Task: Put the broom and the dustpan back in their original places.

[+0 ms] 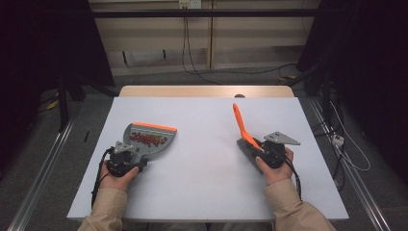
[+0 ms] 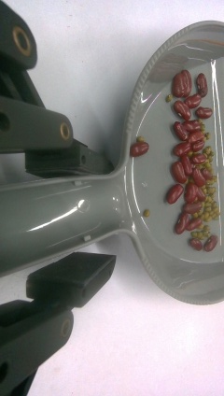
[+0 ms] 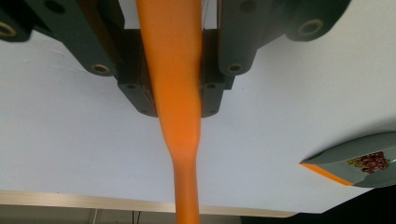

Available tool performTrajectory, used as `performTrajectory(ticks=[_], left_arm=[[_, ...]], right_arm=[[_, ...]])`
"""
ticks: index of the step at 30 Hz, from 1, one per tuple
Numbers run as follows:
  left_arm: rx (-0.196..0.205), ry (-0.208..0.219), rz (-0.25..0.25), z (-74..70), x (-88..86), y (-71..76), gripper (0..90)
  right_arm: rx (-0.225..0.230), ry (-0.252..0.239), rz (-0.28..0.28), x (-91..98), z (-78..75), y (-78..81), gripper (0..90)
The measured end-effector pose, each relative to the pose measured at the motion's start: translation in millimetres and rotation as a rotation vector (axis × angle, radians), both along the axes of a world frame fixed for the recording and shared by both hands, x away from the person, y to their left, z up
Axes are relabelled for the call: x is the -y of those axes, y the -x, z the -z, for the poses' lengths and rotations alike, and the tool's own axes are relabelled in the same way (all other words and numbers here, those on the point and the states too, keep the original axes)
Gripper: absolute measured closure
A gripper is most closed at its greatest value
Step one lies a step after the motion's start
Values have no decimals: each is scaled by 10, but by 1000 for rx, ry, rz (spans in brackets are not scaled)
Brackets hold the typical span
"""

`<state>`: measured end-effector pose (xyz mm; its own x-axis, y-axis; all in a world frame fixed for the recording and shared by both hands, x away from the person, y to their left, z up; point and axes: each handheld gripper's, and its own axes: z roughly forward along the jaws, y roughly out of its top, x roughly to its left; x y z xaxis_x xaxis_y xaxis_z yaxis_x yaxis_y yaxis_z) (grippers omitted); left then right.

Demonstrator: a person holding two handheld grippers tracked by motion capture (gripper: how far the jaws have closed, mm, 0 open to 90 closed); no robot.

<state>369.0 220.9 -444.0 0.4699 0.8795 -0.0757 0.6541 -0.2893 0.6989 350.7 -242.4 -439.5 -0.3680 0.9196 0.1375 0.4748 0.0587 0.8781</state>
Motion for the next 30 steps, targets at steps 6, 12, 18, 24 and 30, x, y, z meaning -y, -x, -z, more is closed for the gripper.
performTrajectory(ticks=[6,12,18,24,30], left_arm=[[3,-1,-21,-10,-23,-4,566],[33,37,-86,-35,-56,-27,624],[46,37,-127,-6,-29,-62,625],[29,28,-88,16,15,-29,601],[26,35,-58,11,31,5,519]], right_arm=[[-1,-5,1,5,-2,9,704],[-1,-5,2,-8,-6,5,705],[1,2,0,-22,-7,-2,705],[0,-2,4,-4,-9,3,704],[1,-7,41,38,5,15,696]])
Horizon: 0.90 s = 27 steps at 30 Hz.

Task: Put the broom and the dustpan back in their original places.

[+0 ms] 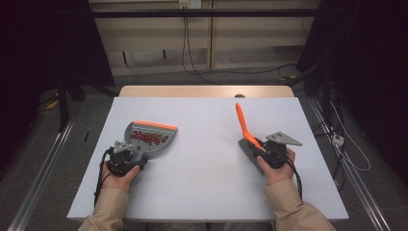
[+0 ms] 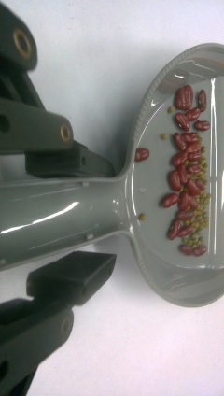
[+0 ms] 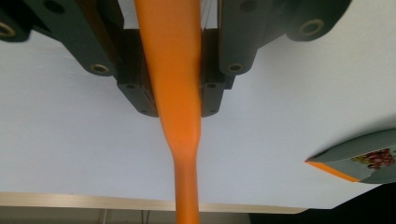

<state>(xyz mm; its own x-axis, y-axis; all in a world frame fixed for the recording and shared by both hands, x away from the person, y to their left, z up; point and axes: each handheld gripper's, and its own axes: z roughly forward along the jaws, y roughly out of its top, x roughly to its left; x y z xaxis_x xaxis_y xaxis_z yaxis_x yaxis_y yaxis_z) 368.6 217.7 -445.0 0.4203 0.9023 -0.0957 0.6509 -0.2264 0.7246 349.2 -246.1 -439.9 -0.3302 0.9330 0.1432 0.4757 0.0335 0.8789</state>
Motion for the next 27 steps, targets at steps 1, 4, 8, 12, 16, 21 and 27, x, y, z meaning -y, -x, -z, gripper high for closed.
performTrajectory(ticks=[1,4,8,12,16,21,27], left_arm=[[1,-1,4,-3,-4,1,513],[3,6,12,-14,-10,4,484],[-5,15,8,-25,-10,8,343],[15,8,14,-57,-37,25,209],[36,3,30,-114,-69,58,137],[64,21,54,-216,-124,80,115],[71,35,57,-267,-277,54,221]], right_arm=[[0,-1,6,9,-2,2,686],[10,11,19,41,-15,1,618],[-5,17,34,127,-23,-5,457],[-32,46,48,204,-14,-11,333],[7,53,53,276,-59,13,295],[42,61,27,377,-122,25,305],[4,42,42,625,-86,-18,567]])
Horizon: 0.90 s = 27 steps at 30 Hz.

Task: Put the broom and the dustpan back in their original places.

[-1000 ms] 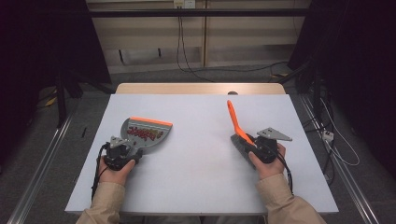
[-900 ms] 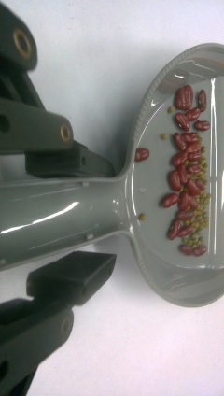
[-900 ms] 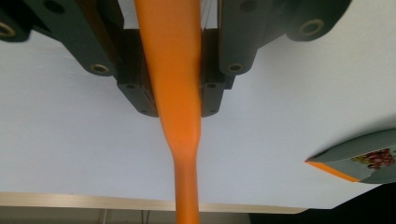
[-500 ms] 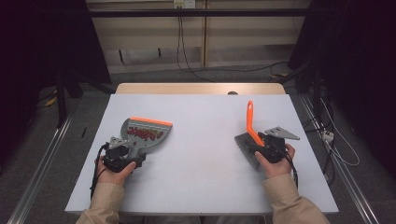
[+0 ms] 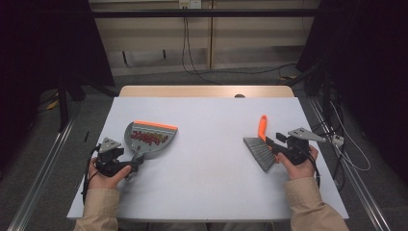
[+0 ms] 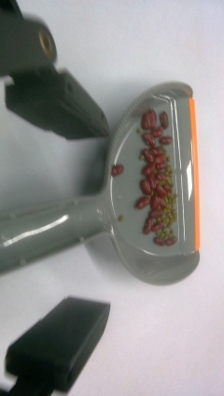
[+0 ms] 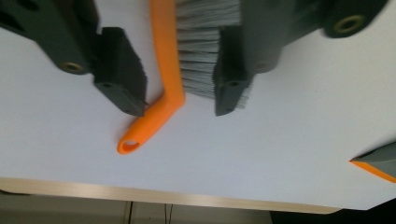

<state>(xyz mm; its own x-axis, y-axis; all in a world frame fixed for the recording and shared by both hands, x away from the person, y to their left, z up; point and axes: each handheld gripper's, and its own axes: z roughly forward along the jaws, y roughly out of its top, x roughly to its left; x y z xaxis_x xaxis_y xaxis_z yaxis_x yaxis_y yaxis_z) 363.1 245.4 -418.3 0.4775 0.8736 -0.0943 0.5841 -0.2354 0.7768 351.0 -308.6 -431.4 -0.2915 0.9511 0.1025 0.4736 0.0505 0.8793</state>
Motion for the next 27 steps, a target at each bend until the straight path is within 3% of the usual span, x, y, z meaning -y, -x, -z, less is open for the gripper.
performTrajectory(ticks=[2,3,5,9,10,12,15,19,25,27], left_arm=[[-4,7,5,-8,-62,2,327],[-1,2,16,-14,-93,6,446],[13,19,-21,-41,-175,24,565],[-35,-2,-39,-13,-283,53,782],[-57,-27,-22,18,-287,56,832],[-84,-24,5,76,-249,77,887],[-107,-36,50,127,-161,104,900],[-126,-30,70,157,-101,116,900],[-113,-21,88,176,-34,114,900],[-120,-28,87,166,-33,109,886]], right_arm=[[-11,42,20,50,22,1,679],[-15,65,16,71,32,1,725],[-24,115,17,103,54,-1,791],[-53,168,26,139,104,-5,879],[-57,183,27,140,111,-6,891],[-71,201,31,138,128,-5,900],[-95,216,20,110,159,-3,900],[-110,252,5,38,212,12,900],[-132,238,20,69,227,38,900],[-143,211,1,59,239,40,900]])
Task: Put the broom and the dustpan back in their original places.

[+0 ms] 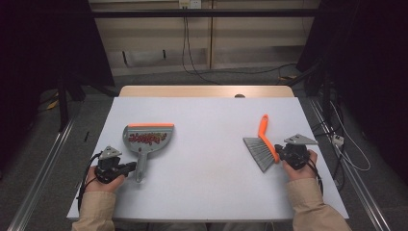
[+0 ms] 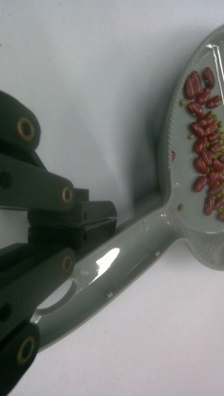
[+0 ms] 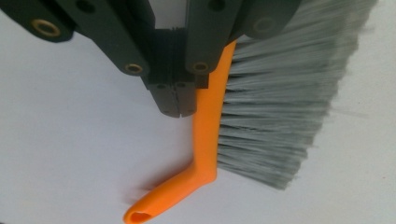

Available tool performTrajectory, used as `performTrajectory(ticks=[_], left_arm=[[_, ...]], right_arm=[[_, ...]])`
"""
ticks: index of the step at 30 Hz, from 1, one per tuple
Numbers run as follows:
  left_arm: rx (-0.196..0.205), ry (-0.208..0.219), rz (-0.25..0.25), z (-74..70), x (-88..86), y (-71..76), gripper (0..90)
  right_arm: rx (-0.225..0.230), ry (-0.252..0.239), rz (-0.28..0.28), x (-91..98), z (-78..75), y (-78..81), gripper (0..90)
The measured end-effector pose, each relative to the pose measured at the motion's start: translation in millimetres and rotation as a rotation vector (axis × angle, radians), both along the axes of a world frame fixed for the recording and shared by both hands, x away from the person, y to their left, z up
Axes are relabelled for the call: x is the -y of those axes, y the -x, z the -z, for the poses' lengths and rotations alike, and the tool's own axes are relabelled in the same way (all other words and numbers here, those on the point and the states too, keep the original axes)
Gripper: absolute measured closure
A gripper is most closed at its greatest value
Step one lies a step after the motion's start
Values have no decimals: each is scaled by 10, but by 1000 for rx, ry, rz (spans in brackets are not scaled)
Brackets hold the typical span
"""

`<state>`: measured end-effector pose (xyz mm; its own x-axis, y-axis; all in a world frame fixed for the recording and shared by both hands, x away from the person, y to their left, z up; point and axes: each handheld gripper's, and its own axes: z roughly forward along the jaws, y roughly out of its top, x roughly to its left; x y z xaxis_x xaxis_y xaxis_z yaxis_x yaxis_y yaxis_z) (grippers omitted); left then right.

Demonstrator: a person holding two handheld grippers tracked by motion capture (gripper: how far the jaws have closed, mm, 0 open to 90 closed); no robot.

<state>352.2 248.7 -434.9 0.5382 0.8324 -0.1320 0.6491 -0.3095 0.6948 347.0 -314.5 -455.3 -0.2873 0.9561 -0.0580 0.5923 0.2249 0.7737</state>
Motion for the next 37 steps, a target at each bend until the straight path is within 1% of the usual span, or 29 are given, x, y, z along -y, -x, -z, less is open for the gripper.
performTrajectory(ticks=[1,2,3,4,5,6,7,8,9,10,11,12,14,17,18,19,22,23,24,26,28,30,31,32,33,35,37], left_arm=[[14,3,-17,-7,-8,-5,847],[23,7,-23,-27,-25,-11,796],[44,8,-30,-45,-33,-17,731],[62,5,-25,-67,-42,-22,667],[78,18,-34,-83,-37,-24,614],[91,37,-32,-98,-34,-30,534],[102,60,-24,-111,-27,-35,469],[108,68,-13,-121,-16,-36,422],[117,79,-6,-124,4,-34,374],[125,89,10,-127,24,-30,312],[126,97,25,-125,35,-27,265],[124,98,29,-125,47,-20,238],[131,110,47,-128,71,-3,168],[154,131,79,-131,100,24,124],[156,132,90,-129,107,31,121],[160,137,94,-129,115,42,109],[169,151,105,-131,121,67,94],[170,143,107,-135,120,76,94],[174,156,113,-134,127,88,92],[183,161,130,-128,130,109,87],[180,165,146,-118,129,129,87],[187,180,150,-101,130,149,86],[188,180,151,-94,138,159,87],[186,171,154,-93,142,167,86],[185,179,155,-87,152,172,85],[189,173,158,-88,157,167,85],[189,180,156,-92,160,160,85]], right_arm=[[3,-1,12,-6,-3,9,900],[20,-10,12,-8,-11,15,899],[34,-14,12,-6,-26,20,877],[51,-15,19,0,-41,30,850],[64,-41,19,8,-52,41,822],[72,-82,7,12,-60,50,782],[81,-104,-1,5,-68,63,741],[90,-117,-9,-11,-73,79,700],[95,-140,-16,-28,-83,96,651],[101,-166,-29,-48,-94,110,586],[105,-177,-41,-70,-108,122,529],[113,-185,-51,-90,-119,136,505],[118,-231,-73,-108,-126,164,428],[113,-264,-85,-123,-121,213,347],[117,-259,-92,-127,-119,231,333],[124,-258,-102,-135,-118,251,329],[126,-260,-118,-153,-125,301,302],[127,-262,-124,-158,-128,318,300],[130,-260,-135,-164,-129,334,290],[136,-242,-147,-175,-131,366,266],[135,-244,-156,-178,-131,396,244],[139,-249,-166,-180,-129,434,232],[141,-243,-165,-182,-124,450,218],[138,-241,-170,-179,-119,465,212],[136,-249,-172,-180,-114,481,208],[137,-241,-182,-179,-110,509,201],[136,-239,-193,-178,-110,523,199]])
